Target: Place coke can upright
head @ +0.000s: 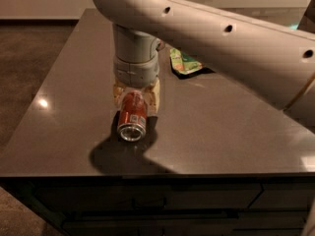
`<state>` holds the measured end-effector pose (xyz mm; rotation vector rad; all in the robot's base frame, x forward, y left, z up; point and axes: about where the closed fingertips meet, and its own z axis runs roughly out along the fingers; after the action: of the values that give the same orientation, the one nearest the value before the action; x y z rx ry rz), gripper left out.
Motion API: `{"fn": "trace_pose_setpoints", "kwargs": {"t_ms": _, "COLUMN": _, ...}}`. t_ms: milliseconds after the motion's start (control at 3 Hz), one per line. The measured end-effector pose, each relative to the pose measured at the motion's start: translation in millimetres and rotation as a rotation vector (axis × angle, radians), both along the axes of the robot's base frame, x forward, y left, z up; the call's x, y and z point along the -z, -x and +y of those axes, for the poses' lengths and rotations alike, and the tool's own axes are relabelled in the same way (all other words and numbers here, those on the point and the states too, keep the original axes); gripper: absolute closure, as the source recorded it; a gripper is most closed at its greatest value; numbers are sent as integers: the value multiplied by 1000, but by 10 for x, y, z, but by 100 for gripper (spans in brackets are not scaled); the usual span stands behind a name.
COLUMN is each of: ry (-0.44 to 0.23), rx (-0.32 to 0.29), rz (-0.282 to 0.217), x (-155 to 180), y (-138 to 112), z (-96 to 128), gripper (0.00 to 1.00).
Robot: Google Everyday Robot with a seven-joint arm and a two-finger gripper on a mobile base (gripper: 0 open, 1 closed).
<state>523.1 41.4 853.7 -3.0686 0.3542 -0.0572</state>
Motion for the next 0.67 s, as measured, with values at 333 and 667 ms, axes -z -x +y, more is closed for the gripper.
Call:
{"fn": "trace_pose_setpoints", "kwargs": {"t_ms": 333, "ry": 5, "rx": -19, "rz": -10, "x": -17, "y": -9, "z": 11, "gripper": 63}}
{"fn": "trace_pose_setpoints", "kwargs": {"t_ms": 667, "ry": -57, "rx": 43, "rz": -103, "x": -249, "y": -235, "z": -79, "gripper": 94}}
